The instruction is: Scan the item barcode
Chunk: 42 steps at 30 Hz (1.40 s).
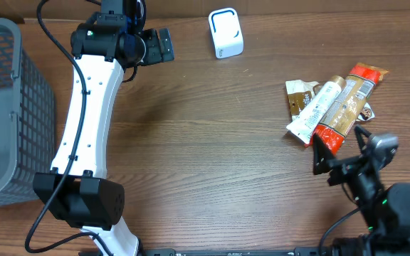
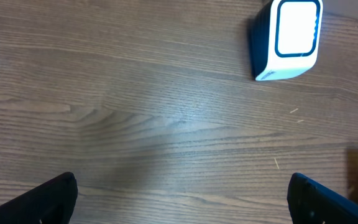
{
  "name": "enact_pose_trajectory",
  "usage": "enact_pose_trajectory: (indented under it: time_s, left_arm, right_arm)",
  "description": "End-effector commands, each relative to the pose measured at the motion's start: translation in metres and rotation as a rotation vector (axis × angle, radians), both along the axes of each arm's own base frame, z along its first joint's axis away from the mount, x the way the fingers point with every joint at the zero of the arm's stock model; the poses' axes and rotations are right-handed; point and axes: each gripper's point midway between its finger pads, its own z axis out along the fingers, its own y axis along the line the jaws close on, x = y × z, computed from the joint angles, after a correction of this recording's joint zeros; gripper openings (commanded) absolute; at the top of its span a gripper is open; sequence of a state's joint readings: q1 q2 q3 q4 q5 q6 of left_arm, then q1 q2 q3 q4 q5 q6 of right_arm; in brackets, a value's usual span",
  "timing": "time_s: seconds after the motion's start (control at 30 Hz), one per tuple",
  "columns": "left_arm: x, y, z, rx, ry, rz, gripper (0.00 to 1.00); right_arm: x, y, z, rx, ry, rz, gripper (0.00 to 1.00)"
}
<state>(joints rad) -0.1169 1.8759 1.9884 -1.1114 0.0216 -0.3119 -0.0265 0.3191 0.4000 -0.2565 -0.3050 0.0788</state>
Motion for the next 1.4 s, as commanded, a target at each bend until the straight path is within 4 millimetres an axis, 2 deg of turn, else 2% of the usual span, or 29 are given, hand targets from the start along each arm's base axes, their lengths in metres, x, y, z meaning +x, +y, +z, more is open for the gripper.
enact_pose_trajectory:
  time_s: [0.0,0.27,0.43,0.6,1.37]
  left_arm:
    - [0.001,0.0,0.003,0.002,-0.009,0.0,0.99]
    - [0.001,0.0,0.003,0.002,-0.009,0.0,0.99]
    - [0.001,0.0,0.003,0.002,-0.009,0.0,0.99]
    - [0.001,0.0,0.003,0.002,-0.009,0.0,0.99]
    - [0.001,0.0,0.003,0.002,-0.009,0.0,1.0]
  right_arm:
    - [-0.002,0.004,-0.012,-0.002,-0.087,0.001,1.0]
    - [-0.002,0.005,-0.041,0.002,-0.178,-0.011,1.0]
    - [-0.003,0.003,-0.064,0.0,-0.151,-0.02,1.0]
    - [-0.005,0.003,-0.073,-0.001,-0.114,-0.023,1.0]
    - [-0.006,0.006,-0.072,-0.001,-0.12,-0.006,1.0]
